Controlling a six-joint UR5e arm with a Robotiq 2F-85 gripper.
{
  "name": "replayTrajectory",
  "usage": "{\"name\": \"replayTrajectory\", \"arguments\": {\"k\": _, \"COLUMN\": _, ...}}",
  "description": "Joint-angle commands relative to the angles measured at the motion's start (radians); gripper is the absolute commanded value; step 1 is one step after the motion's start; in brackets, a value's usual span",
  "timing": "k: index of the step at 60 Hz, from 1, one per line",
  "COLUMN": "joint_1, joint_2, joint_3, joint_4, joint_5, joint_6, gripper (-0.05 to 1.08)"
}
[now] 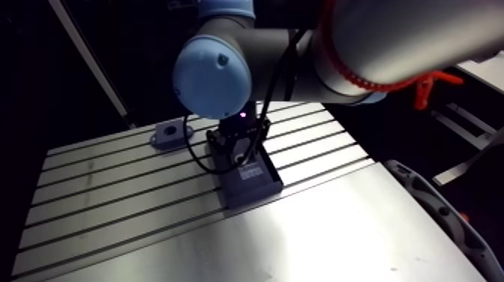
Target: Pick up the bearing and press it into the housing until flush.
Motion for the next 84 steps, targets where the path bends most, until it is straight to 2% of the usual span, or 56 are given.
{"name": "replayTrajectory", "arguments": {"k": 1, "joint_1": -0.001, "joint_2": 0.001, "joint_3": 0.001, "joint_4": 0.000, "joint_5": 0.000, "joint_6": 0.000, "gripper": 0.41}}
{"name": "replayTrajectory", "arguments": {"k": 23, "joint_1": 0.001, "joint_2": 0.002, "joint_3": 0.001, "joint_4": 0.000, "joint_5": -0.001, "joint_6": 0.000, "gripper": 0.41}}
{"name": "replayTrajectory", "arguments": {"k": 50, "joint_1": 0.001, "joint_2": 0.007, "joint_3": -0.002, "joint_4": 0.000, "joint_5": 0.000, "joint_6": 0.001, "gripper": 0.54}}
{"name": "replayTrajectory", "arguments": {"k": 84, "joint_1": 0.001, "joint_2": 0.001, "joint_3": -0.010, "joint_4": 0.000, "joint_5": -0.001, "joint_6": 0.000, "gripper": 0.61}}
